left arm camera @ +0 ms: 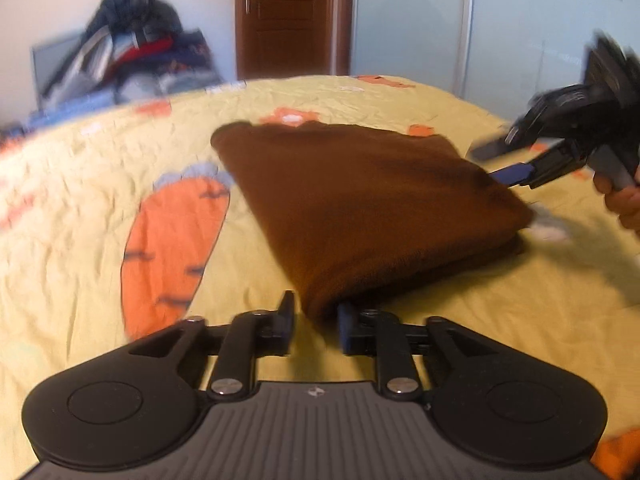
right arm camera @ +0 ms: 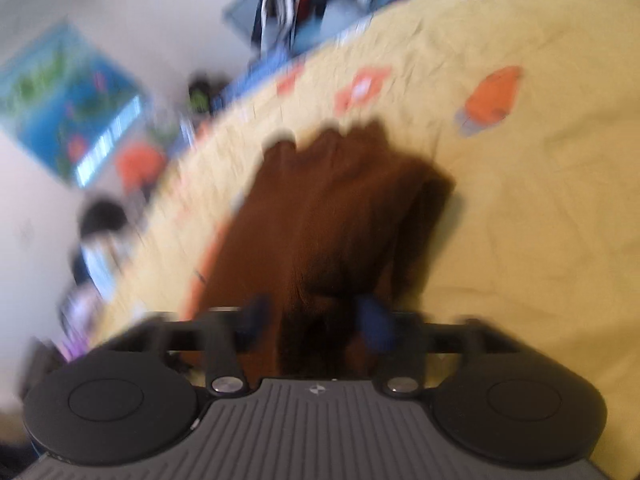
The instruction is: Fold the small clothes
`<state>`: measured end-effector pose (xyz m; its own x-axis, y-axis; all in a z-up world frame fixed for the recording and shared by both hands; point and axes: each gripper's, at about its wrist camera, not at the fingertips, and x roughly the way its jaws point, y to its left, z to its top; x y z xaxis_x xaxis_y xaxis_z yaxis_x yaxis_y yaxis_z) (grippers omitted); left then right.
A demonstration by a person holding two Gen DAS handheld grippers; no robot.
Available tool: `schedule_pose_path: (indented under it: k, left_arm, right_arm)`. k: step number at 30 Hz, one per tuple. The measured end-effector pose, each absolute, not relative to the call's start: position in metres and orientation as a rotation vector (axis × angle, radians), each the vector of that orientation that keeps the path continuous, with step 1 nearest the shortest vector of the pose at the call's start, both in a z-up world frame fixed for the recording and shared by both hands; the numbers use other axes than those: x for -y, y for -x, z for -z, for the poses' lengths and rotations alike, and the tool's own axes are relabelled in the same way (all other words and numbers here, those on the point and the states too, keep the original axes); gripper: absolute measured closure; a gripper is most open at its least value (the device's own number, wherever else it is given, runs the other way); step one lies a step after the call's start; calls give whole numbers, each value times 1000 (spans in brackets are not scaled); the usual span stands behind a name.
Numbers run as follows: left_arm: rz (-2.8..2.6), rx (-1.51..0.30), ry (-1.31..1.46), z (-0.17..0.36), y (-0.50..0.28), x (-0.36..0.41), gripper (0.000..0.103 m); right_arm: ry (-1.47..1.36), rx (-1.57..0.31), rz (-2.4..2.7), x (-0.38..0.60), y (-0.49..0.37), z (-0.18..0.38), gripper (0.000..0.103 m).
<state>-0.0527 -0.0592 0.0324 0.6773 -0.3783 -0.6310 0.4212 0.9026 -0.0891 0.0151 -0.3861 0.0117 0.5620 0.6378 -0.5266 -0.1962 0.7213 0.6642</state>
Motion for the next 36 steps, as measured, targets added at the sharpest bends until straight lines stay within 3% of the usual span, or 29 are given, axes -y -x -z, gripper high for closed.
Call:
schedule_pose_path:
  k: [1, 2, 3, 8, 10, 11, 12, 13, 17, 22, 24, 26, 27, 28, 29, 30, 32, 36]
  left_arm:
    - [468, -706, 7, -35, 54, 45, 58]
    - [472, -715, 101, -37, 52, 31, 35]
    - [471, -726, 200, -38, 46, 20, 18]
    - [515, -878, 654, -16, -15, 6, 18]
    - [541, -918, 673, -9, -30, 21, 24]
    - [553, -938, 652, -8, -36, 30, 37]
    - [532, -954, 607, -9, -40, 39, 67]
    - [524, -970, 558, -10, -43, 44, 76]
    - [541, -931, 463, -23, -29, 38, 87]
    - [516, -881, 366, -39, 19, 12, 88]
    - [488, -919, 349, -23, 26, 2, 82]
    - [497, -908, 399, -20, 30, -12, 75]
    - [502, -895, 415, -25, 31, -19, 62]
    - [494, -882, 425, -32, 29, -26, 50]
    - [474, -853, 446, -38, 26, -33, 21]
    - [451, -799, 477, -43, 22, -40, 7]
    - [417, -732, 522, -47, 3, -48, 6]
    - [394, -841, 608, -24, -73, -39, 7]
  right_arm:
    - [-609, -804, -505, 395, -7, -16, 11]
    - [-619, -795, -490, 402, -1, -17, 12]
    - [-625, -807, -481, 406, 0, -17, 13]
    - [-607, -967, -509, 386, -16, 7, 14]
    - [-619, -957, -556, 376, -18, 11, 19]
    - [-632, -963, -569, 373, -20, 13, 34]
    - [-632, -979, -568, 369, -22, 17, 46]
    - [-617, -990, -557, 366, -23, 20, 68]
    - [-686, -986, -564, 370, -18, 27, 70]
    - [-699, -994, -663, 343, 14, 29, 71]
    - [-704, -1001, -663, 337, 20, 38, 71]
    - [-753, -988, -671, 343, 19, 34, 48]
    - [-763, -976, -663, 348, 17, 27, 41]
    - [-761, -933, -644, 355, 15, 17, 22]
    - [-756, -876, -621, 363, 13, 7, 2]
    - [-753, -824, -594, 371, 6, -1, 0]
    - [-762, -789, -543, 383, -15, -6, 0]
    - [-770, -894, -466, 378, -77, 18, 8]
